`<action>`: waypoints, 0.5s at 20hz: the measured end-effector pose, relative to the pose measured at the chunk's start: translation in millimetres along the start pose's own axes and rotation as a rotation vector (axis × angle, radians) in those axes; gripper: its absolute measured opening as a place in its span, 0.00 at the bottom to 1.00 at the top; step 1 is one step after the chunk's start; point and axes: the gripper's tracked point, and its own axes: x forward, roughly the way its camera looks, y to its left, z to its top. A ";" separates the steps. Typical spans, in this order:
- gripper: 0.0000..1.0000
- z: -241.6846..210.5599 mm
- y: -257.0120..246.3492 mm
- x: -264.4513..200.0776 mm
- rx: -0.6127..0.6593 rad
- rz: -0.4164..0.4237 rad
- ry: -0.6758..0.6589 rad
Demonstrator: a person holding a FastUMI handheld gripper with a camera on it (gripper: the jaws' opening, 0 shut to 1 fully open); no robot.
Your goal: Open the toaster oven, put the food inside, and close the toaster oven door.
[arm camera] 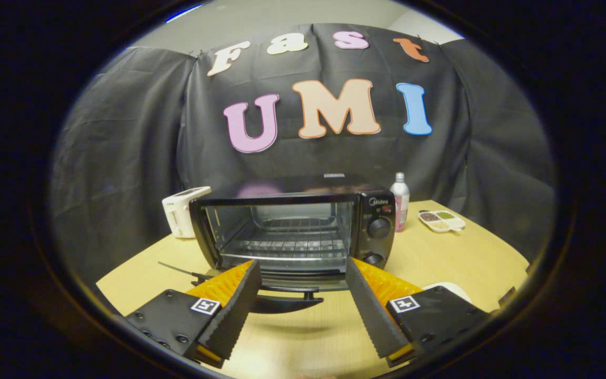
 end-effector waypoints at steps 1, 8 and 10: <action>1.00 -3.4 -0.7 -2.1 0.005 0.004 0.003; 1.00 -44.1 -4.4 -7.0 0.013 0.005 0.077; 1.00 -61.5 -7.4 -7.7 0.015 0.005 0.117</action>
